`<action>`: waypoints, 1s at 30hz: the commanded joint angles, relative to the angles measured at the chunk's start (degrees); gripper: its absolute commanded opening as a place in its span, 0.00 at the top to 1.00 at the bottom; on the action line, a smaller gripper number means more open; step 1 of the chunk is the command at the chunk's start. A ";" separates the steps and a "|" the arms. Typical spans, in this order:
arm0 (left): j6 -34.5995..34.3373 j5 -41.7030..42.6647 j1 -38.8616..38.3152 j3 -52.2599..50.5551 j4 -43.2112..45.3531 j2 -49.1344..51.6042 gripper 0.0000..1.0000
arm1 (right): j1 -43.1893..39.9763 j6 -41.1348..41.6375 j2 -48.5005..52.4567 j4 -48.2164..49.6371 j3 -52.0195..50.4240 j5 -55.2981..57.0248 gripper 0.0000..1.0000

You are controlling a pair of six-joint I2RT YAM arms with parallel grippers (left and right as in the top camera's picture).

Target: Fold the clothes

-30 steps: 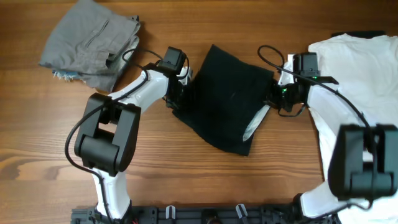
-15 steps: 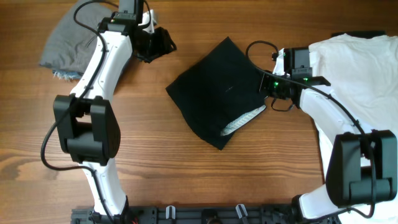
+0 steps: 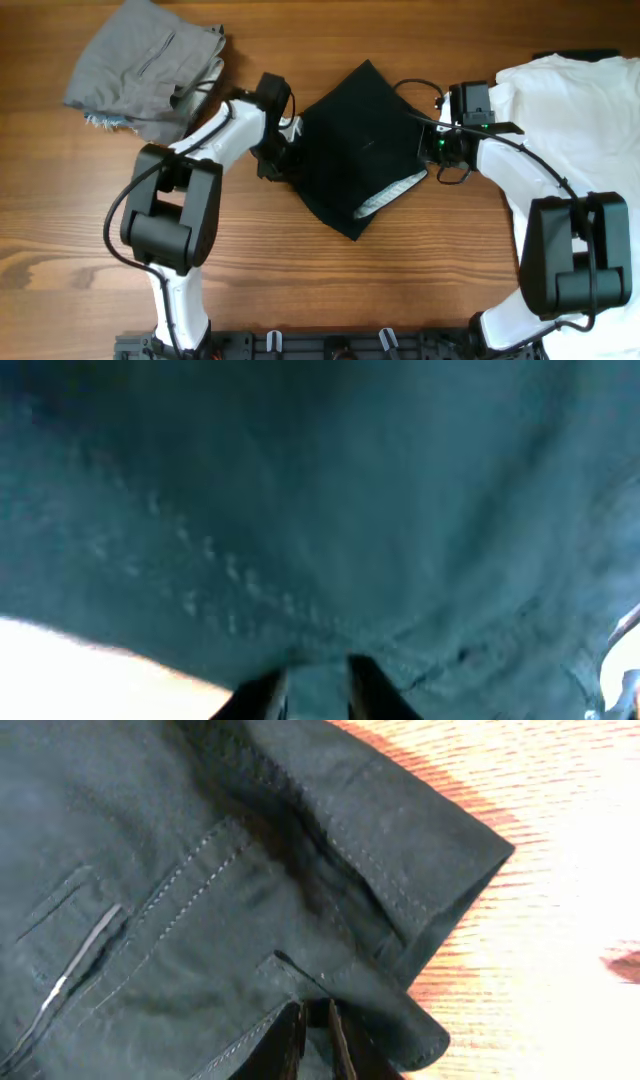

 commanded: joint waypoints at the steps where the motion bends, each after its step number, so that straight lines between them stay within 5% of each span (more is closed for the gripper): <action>1: -12.35 -5.29 0.68 -6.69 9.46 -0.63 0.88 | -0.24 -2.27 -2.95 -0.48 -0.11 -4.28 0.85; 5: -14.80 -10.73 5.05 -7.91 17.75 -0.66 0.83 | -0.24 -3.52 -3.41 -0.07 -0.13 -9.38 0.78; 11: -7.48 2.73 13.62 1.99 19.45 -0.66 0.89 | -0.24 -3.69 -1.60 2.67 -0.13 -9.07 0.78; 14: -4.28 5.77 14.43 7.96 11.50 -0.90 0.51 | -0.02 -3.52 1.29 3.08 -0.13 -9.14 0.81; 16: -1.99 8.33 14.27 8.79 7.98 -1.14 0.00 | 0.02 -3.54 3.45 3.04 -0.13 -9.09 0.83; 23: -2.03 7.41 13.29 4.44 1.03 -1.01 0.00 | 0.02 -1.73 8.39 3.61 -0.13 -8.79 0.86; 30: -8.22 7.15 8.59 -7.74 15.02 -0.50 0.00 | 0.02 -0.48 8.72 4.00 -0.13 -8.24 0.87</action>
